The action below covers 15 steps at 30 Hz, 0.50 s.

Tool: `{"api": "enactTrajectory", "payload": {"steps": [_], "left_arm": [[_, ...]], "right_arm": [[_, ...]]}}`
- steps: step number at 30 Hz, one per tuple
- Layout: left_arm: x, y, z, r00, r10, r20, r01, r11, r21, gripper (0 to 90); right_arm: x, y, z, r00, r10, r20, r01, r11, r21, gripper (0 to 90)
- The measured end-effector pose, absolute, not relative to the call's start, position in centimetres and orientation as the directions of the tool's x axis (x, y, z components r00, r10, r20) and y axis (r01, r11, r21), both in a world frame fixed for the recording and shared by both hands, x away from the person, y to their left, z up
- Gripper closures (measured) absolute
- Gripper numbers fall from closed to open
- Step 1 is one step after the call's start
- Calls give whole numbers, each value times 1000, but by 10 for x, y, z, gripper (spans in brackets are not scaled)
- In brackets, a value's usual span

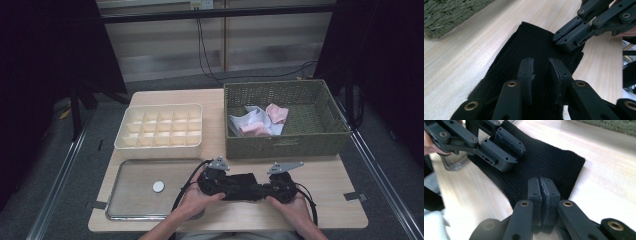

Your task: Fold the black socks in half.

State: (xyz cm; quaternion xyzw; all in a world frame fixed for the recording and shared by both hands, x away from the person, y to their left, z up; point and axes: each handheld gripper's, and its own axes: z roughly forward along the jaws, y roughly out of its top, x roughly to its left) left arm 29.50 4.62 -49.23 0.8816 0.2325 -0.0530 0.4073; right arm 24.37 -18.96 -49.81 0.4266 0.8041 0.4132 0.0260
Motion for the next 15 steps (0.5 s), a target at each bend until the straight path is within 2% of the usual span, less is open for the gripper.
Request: {"api": "enactTrajectory", "payload": {"steps": [2, 8, 14, 15], "left_arm": [[294, 45, -494, 893, 372, -254, 436, -568, 698, 711], [293, 44, -497, 894, 357, -270, 437, -561, 703, 666], [293, 44, -497, 890, 371, -265, 442, -560, 700, 703], [292, 44, -497, 890, 377, -256, 439, -559, 704, 703]], "right_arm": [[246, -189, -498, -630, 716, 300, 662, 294, 689, 867], [254, -195, -503, -606, 727, 322, 667, 244, 705, 875], [249, -199, -500, -601, 725, 337, 654, 203, 729, 721], [249, -199, -500, -601, 725, 337, 654, 203, 729, 721]]}}
